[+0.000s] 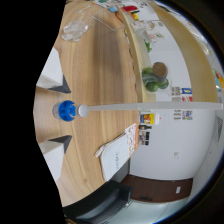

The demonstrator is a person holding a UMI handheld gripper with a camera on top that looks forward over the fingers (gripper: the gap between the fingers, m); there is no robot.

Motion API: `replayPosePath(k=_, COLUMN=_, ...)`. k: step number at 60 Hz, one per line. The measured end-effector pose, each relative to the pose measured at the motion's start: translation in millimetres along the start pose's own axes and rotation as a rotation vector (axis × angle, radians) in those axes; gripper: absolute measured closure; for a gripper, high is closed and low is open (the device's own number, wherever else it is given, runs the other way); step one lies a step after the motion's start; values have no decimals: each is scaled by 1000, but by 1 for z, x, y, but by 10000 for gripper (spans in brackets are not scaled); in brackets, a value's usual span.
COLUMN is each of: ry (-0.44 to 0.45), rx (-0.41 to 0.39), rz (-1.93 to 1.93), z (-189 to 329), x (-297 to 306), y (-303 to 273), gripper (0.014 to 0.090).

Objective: Make me a cup of Mount Fuji.

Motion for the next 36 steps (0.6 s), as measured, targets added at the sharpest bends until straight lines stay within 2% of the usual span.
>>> replayPosePath(k=12, ry=64, rx=97, rz=23, z=-63, x=-13, y=-44, gripper=219)
replayPosePath(k=17, ry=79, rx=97, rz=30, z=-88, x=-34, y=-51, gripper=203)
replayPosePath(k=27, ry=24, rx=125, rz=52, z=-118, x=-109, y=-57, gripper=202)
replayPosePath(k=36, ry=-42, rx=137, rz=70, z=-119, x=-179, y=-59, gripper=206)
